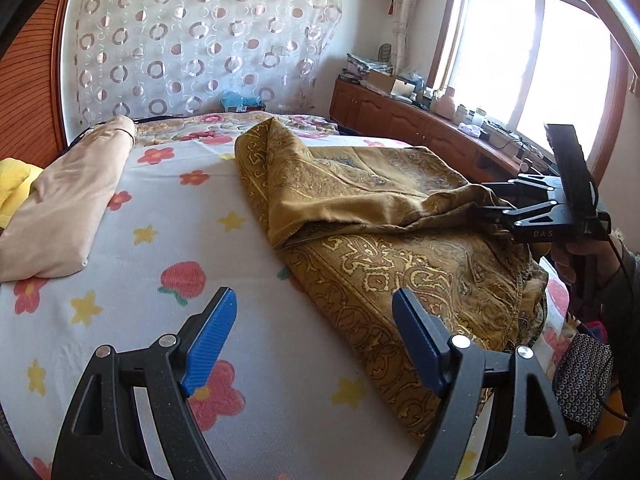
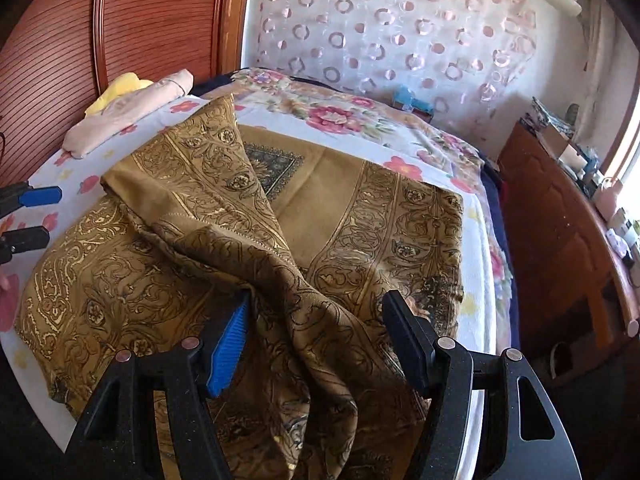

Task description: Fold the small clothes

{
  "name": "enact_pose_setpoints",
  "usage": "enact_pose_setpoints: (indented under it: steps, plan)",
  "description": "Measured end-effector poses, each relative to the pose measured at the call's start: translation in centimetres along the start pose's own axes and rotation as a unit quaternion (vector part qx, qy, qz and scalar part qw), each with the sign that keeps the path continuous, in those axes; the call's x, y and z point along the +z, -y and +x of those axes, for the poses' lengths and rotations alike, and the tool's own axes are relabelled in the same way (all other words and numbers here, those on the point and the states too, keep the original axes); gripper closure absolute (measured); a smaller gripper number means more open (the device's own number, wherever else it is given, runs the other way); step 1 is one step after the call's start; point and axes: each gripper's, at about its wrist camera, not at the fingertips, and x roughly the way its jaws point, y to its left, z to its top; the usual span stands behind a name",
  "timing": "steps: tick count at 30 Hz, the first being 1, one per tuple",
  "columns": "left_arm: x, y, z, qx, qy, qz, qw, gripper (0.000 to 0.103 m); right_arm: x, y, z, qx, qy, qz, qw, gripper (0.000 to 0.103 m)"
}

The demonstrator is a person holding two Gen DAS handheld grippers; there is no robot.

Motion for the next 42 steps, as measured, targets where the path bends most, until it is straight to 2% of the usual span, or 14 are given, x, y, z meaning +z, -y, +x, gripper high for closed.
enact_pose_setpoints:
  steps: [3,8,10,12,14,16,23,30,35,42]
  plan:
    - [-0.4,0.3,-0.4,0.007,0.009,0.010,0.9999,0.022,0.3,-0.2,0.7,0.023,-0.009,-0.011,1.000,0.035]
    - [-0.3,0.2,-0.7,0.007,0.015,0.012,0.9998,0.022,0.0,-0.7,0.3,0.017,-0.013,-0.029,0.999,0.035]
    - [-0.3,0.1,-0.6,0.006,0.016,0.009,0.9998,0.022,0.1,-0.6,0.1,0.020,-0.007,-0.029,0.999,0.053]
    - [-0.3,0.0,-0.6,0.006,0.016,0.007,0.9998,0.022,0.1,-0.4,0.0,0.020,-0.004,-0.027,0.999,0.089]
    - [-0.3,0.0,-0.6,0.006,0.016,0.008,0.9998,0.022,0.0,-0.1,-0.3,0.028,-0.001,-0.017,0.999,0.096]
    - [-0.3,0.1,-0.6,0.005,0.015,0.009,0.9998,0.022,-0.2,-0.3,-1.1,0.022,0.000,-0.014,1.000,0.097]
    - [0.4,0.1,-1.6,0.007,0.034,0.012,0.9993,0.022,-1.7,1.1,-7.1,0.016,0.054,0.032,0.998,0.099]
    - [1.7,0.8,-3.1,0.008,0.051,0.016,0.9986,0.022,-4.4,3.0,-9.5,-0.025,0.034,0.047,0.998,0.099]
    - [2.6,1.6,-3.7,0.019,0.063,0.028,0.9974,0.022,-5.9,3.1,-8.2,-0.021,0.000,0.055,0.998,0.099]
    - [3.0,2.1,-4.1,0.019,0.065,0.035,0.9971,0.022,-6.1,2.1,-10.6,-0.020,0.024,0.056,0.998,0.098]
